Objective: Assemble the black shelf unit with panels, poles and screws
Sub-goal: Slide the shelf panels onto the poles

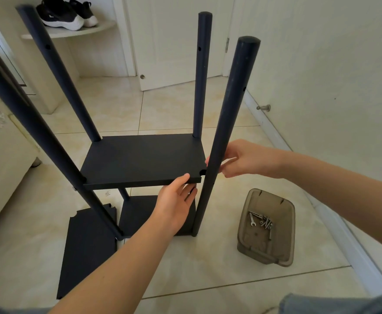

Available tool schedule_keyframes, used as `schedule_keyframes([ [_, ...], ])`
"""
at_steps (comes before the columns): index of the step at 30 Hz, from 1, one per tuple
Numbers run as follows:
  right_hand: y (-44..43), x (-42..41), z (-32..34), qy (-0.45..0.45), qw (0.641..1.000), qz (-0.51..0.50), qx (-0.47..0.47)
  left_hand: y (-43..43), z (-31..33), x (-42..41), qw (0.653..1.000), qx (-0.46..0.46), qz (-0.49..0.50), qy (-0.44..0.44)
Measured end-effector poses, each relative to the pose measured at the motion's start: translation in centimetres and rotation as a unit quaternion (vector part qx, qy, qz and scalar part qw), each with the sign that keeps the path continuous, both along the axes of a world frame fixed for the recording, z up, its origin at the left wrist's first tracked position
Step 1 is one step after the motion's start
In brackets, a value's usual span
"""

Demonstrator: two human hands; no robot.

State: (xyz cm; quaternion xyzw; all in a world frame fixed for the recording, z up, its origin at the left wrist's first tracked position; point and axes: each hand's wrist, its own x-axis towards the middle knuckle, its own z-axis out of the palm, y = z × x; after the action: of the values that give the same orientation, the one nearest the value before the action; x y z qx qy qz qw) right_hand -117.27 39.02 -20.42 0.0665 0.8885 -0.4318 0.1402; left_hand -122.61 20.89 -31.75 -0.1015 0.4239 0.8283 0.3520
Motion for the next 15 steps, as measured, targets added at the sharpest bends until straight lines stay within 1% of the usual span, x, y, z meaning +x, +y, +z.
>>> schedule_keyframes([
  [2, -0.3, 0.7, 0.2, 0.036, 0.999, 0.002, 0.036, 0.0, -0.1, 0.1, 1.0, -0.003, -0.011, 0.017],
  [5, -0.5, 1.1, -0.2, 0.098, 0.994, -0.034, 0.038, 0.0, -0.4, 0.3, 0.998, -0.023, -0.023, 0.059],
  [9, -0.9, 0.9, -1.0, 0.135, 0.989, -0.039, 0.055, 0.1, -1.2, 0.4, 0.989, -0.075, -0.018, 0.124],
  [15, -1.2, 0.1, -1.5, 0.162, 0.984, -0.043, 0.066, 0.4, -2.2, 0.2, 0.987, -0.093, -0.01, 0.13],
])
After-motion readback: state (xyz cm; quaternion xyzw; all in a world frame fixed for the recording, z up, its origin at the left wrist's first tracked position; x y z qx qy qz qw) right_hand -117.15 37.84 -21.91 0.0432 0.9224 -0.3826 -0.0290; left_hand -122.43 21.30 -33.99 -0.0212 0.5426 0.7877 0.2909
